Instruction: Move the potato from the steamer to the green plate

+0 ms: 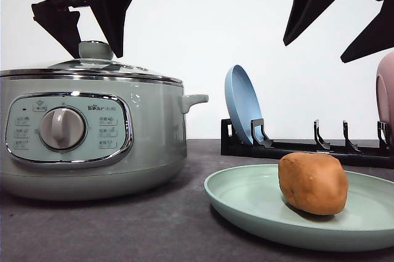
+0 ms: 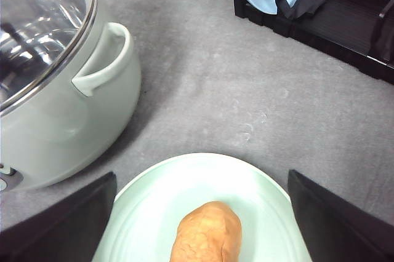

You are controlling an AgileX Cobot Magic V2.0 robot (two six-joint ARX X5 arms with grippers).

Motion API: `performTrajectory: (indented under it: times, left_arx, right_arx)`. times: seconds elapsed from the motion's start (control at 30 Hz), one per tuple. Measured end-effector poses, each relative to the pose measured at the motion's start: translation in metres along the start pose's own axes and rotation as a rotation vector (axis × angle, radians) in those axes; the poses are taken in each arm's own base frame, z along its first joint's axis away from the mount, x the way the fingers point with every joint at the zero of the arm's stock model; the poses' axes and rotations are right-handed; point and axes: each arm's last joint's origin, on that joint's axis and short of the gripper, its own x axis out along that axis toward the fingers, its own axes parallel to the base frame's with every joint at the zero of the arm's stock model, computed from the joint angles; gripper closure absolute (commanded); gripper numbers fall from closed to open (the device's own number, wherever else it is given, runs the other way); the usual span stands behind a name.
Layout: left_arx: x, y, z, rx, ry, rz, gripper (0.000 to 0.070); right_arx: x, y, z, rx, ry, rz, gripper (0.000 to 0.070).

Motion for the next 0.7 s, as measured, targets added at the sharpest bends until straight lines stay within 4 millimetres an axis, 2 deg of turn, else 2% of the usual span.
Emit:
performTrajectory:
  times: [0.13, 0.33, 0.43, 0.7]
  left_arx:
    - [-0.015, -0.001, -0.003, 0.002, -0.038, 0.002, 0.0182]
    - [-0.067, -0.006, -0.014, 0.005, -0.182, -0.003, 0.0189]
    - [-0.087, -0.010, -0.023, 0.012, -0.233, -0.057, 0.0191]
    - [-0.124, -0.021, -0.049, 0.039, -0.273, -0.233, 0.0192]
  right_arx:
    - [0.000, 0.000, 0.000, -0.003, 0.004, 0.010, 0.0139]
    - [0.000, 0.002, -0.001, -0.006, 0.024, 0.061, 0.0139]
    - [0.000, 0.003, -0.001, -0.006, 0.041, 0.101, 0.0140]
    - [-0.001, 0.006, -0.009, -0.005, 0.166, 0.259, 0.0140]
